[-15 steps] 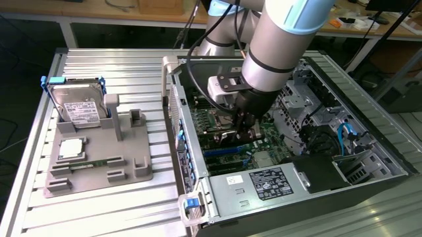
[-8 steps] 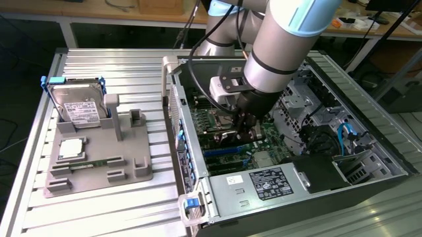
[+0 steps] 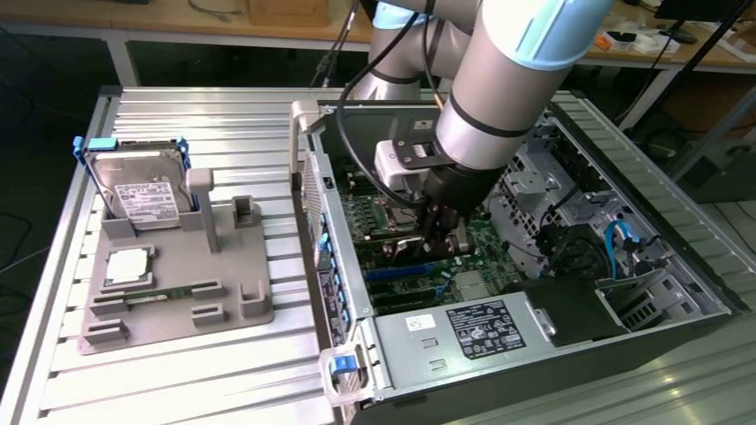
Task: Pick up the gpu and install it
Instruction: 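Insert the gpu into the slot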
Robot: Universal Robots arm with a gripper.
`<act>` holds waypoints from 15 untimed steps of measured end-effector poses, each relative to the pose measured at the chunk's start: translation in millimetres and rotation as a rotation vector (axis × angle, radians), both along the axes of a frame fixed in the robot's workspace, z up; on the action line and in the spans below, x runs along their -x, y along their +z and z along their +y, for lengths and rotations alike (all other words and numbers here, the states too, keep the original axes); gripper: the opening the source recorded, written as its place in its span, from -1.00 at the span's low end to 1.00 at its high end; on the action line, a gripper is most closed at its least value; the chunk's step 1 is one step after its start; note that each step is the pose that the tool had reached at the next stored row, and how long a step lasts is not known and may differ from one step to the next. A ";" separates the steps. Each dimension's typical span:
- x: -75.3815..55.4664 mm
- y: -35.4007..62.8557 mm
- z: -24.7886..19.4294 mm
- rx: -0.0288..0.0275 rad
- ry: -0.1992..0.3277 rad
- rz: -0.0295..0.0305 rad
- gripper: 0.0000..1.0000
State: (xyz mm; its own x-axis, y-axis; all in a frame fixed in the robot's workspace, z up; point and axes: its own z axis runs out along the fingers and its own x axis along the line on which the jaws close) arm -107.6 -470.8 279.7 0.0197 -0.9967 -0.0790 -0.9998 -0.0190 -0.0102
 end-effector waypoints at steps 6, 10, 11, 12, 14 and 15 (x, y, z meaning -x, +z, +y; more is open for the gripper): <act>0.0 -2.0 0.0 -0.0004 0.000 -0.0002 -0.47; 0.0 -4.6 0.0 -0.0002 0.000 -0.0001 -0.47; 0.1 -5.0 0.0 -0.0001 0.000 -0.0001 -0.47; 0.1 -5.4 0.0 -0.0003 0.000 -0.0002 -0.47; 0.1 -5.9 0.0 0.0000 0.000 0.0000 -0.47; 0.1 -6.1 0.0 -0.0001 0.000 -0.0001 -0.47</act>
State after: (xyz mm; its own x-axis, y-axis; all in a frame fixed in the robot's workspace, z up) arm -107.6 -470.8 273.7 0.0197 -0.9967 -0.0791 -0.9998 -0.0189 -0.0102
